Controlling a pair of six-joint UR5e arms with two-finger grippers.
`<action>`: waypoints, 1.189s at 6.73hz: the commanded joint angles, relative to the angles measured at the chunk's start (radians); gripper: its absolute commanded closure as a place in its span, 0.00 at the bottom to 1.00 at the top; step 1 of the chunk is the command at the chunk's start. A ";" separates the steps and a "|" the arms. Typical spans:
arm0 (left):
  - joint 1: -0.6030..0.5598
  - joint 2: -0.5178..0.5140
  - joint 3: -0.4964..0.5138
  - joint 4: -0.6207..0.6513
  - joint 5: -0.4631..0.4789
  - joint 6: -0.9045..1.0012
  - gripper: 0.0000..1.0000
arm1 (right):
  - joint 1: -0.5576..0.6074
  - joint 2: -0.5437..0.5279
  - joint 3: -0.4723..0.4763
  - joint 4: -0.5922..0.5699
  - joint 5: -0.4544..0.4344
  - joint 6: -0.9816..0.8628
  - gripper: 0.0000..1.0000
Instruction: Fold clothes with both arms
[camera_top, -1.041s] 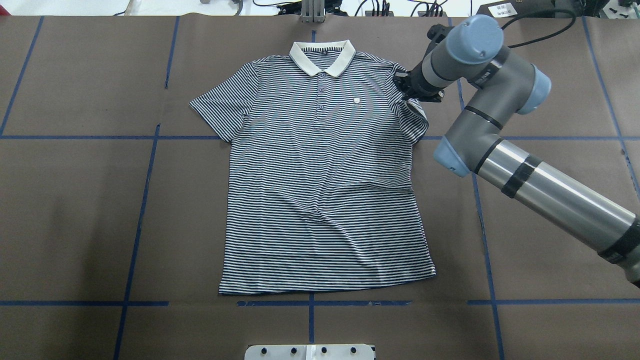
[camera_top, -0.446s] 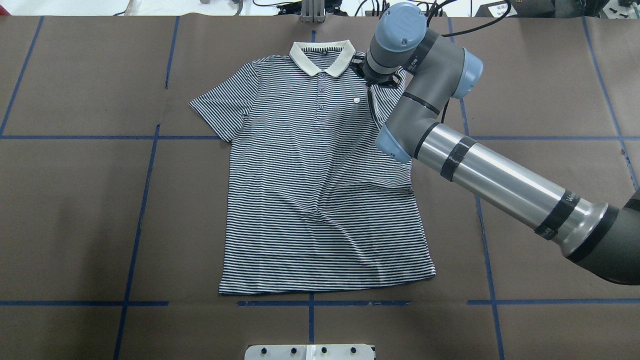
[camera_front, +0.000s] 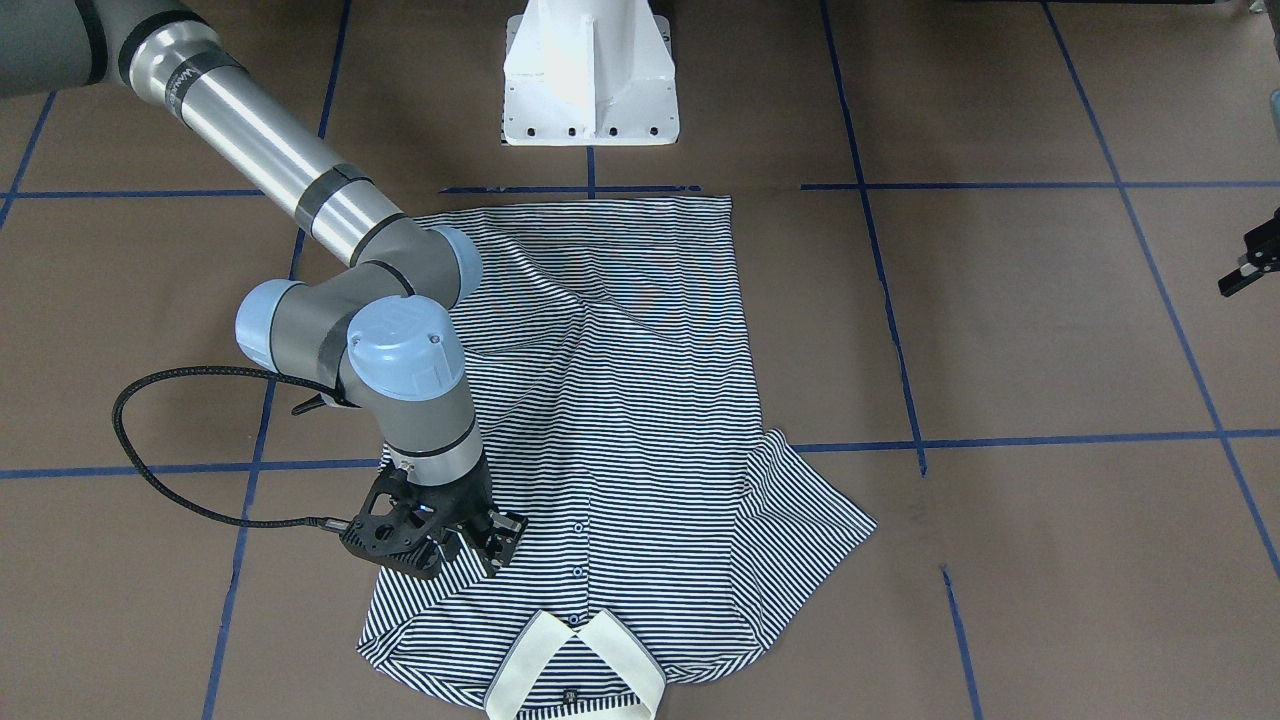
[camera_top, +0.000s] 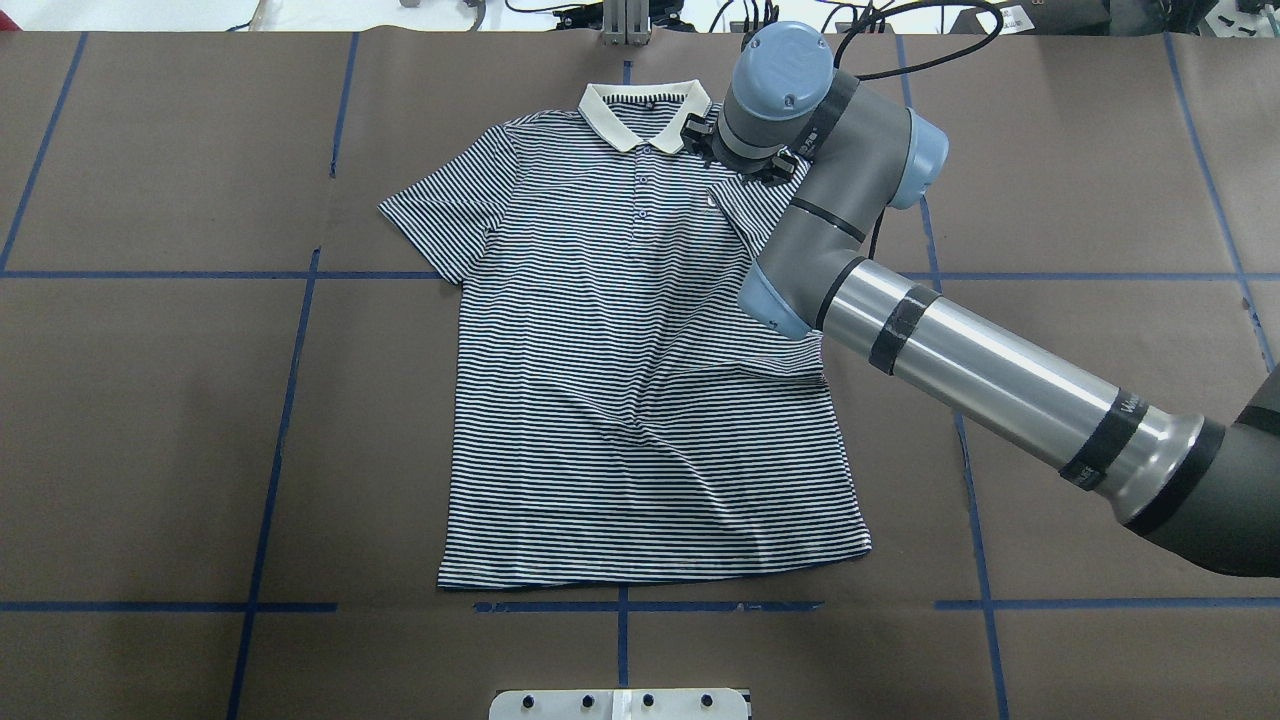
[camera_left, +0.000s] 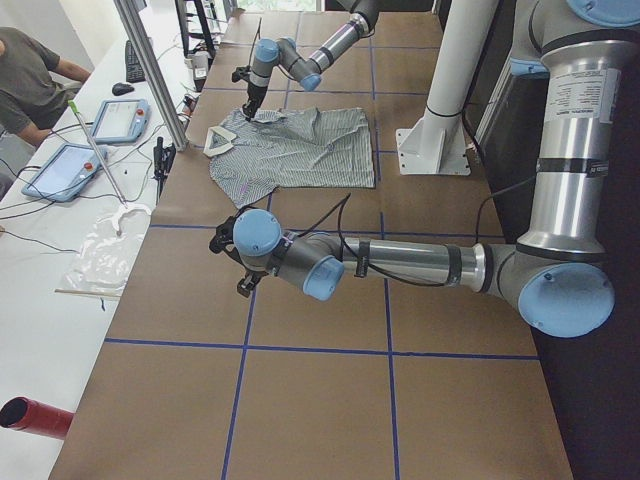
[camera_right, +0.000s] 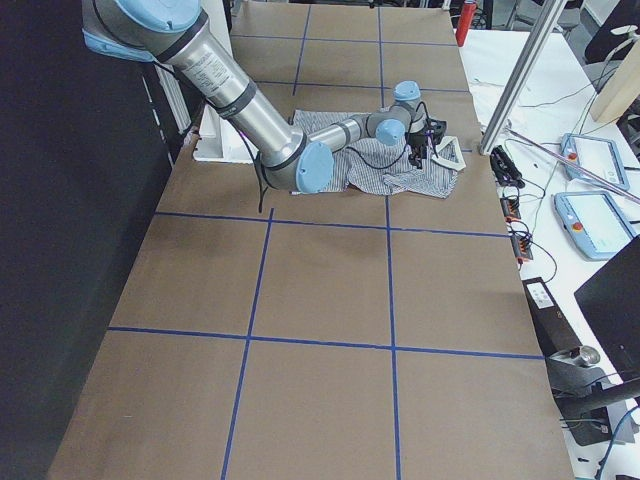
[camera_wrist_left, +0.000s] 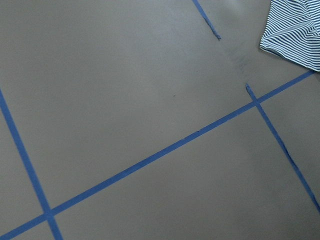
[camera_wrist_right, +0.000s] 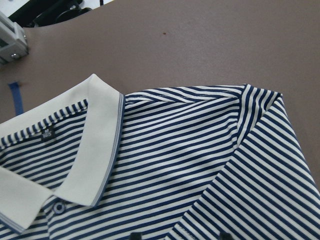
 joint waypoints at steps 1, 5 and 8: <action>0.194 -0.185 0.025 -0.034 0.063 -0.501 0.00 | -0.002 -0.111 0.224 -0.044 0.003 0.007 0.00; 0.479 -0.512 0.322 -0.034 0.522 -0.828 0.17 | 0.006 -0.435 0.726 -0.105 0.097 0.007 0.00; 0.512 -0.545 0.402 -0.038 0.604 -0.838 0.34 | 0.004 -0.446 0.737 -0.104 0.089 0.007 0.00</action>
